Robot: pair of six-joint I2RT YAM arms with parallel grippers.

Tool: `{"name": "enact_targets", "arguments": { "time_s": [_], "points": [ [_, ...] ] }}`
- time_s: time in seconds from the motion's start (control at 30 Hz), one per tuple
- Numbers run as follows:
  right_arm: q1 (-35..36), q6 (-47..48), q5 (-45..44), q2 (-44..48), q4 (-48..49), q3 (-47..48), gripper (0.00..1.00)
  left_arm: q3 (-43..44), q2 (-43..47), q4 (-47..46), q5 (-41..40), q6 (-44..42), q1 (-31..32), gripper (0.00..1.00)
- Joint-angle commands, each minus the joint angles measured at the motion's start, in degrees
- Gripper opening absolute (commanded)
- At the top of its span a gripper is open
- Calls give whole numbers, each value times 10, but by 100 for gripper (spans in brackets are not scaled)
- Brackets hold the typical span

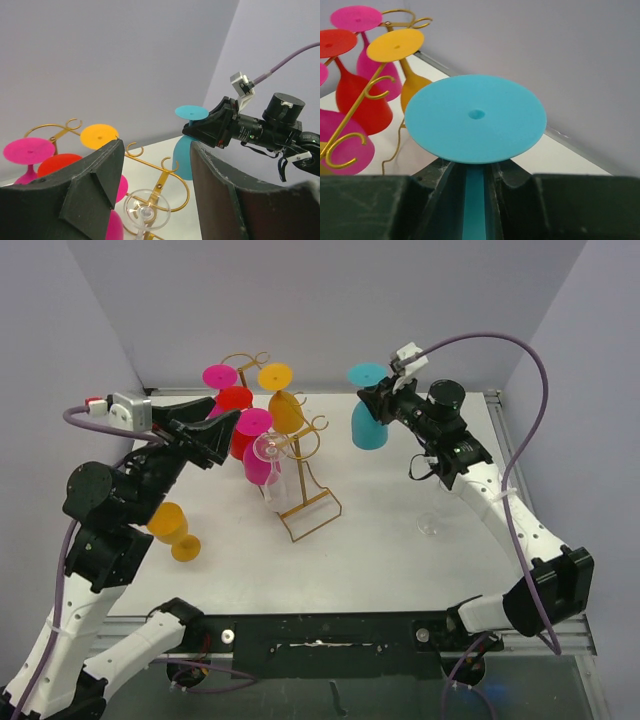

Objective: Place the wine glass upside down on the wine glass rack

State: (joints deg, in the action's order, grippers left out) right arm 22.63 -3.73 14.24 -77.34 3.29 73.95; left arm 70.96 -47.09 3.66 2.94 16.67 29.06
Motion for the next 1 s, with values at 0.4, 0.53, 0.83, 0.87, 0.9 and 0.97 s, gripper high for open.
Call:
{"name": "enact_targets", "arguments": {
  "time_s": [0.4, 0.53, 0.83, 0.87, 0.9, 0.97],
  "points": [
    [-2, 39, 284, -124, 161, 72, 0, 31, 23, 70, -19, -49, -3, 54],
    [-3, 34, 286, -155, 174, 101, 0, 34, 22, 72, -18, -47, -3, 54],
    [-5, 45, 385, -214, 145, 163, 0, 45, 25, 90, -23, -49, -3, 55],
    [-4, 46, 395, -218, 139, 170, 0, 44, 26, 91, -24, -49, -2, 55],
    [-4, 45, 406, -222, 135, 175, 0, 44, 27, 91, -24, -49, -3, 55],
    [-3, 43, 419, -228, 133, 179, 0, 44, 27, 93, -24, -49, -2, 55]
  ]
}}
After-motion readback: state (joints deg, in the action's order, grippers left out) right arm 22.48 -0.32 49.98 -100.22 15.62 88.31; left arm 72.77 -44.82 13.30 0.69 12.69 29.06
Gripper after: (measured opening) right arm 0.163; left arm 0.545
